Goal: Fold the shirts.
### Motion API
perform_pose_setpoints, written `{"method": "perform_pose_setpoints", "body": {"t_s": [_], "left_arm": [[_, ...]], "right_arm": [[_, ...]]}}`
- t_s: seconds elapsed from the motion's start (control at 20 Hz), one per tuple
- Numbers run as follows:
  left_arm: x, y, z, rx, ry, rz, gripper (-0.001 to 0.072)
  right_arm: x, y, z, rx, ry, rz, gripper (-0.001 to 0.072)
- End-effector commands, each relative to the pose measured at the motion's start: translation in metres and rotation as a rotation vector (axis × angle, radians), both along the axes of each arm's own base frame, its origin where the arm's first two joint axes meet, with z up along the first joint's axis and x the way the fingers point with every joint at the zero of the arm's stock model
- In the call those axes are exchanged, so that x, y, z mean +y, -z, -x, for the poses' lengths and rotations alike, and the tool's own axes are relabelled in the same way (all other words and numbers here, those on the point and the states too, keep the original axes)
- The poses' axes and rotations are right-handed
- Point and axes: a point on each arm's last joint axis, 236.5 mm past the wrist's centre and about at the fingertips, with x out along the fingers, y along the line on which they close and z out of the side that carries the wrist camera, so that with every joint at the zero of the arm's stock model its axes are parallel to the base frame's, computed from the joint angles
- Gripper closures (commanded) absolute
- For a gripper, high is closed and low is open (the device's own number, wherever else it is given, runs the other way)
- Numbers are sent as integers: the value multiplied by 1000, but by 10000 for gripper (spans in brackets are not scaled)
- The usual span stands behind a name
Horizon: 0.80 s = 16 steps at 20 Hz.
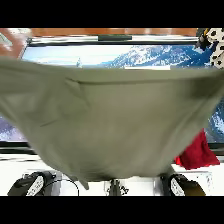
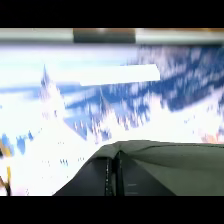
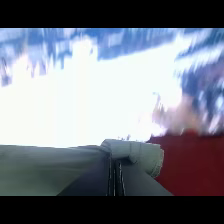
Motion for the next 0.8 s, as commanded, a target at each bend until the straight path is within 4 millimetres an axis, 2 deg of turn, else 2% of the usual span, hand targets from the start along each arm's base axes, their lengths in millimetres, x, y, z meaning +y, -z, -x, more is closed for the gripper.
{"method": "perform_pose_setpoints", "body": {"t_s": [0.0,0.05,0.15,0.2,0.3,0.4,0.55,0.65,0.75], "left_arm": [[8,146,-33,391,0,79,676],[10,186,-46,483,-9,114,676],[4,236,-80,581,-18,235,676],[1,251,-106,586,-29,305,676],[5,271,-156,532,-53,386,676],[12,287,-192,499,-82,431,676],[23,303,-228,449,-99,422,676],[39,308,-249,398,-164,416,676],[53,310,-266,341,-236,431,677]], "right_arm": [[-7,133,-34,334,31,-72,637],[-9,164,-57,334,47,-91,637],[-4,213,-107,321,61,-149,637],[3,232,-134,304,64,-184,637],[22,254,-184,225,53,-233,637],[34,259,-229,110,52,-221,637],[44,249,-280,-85,73,-200,637],[44,250,-295,-148,95,-204,637],[41,263,-298,-132,106,-203,637]]}}
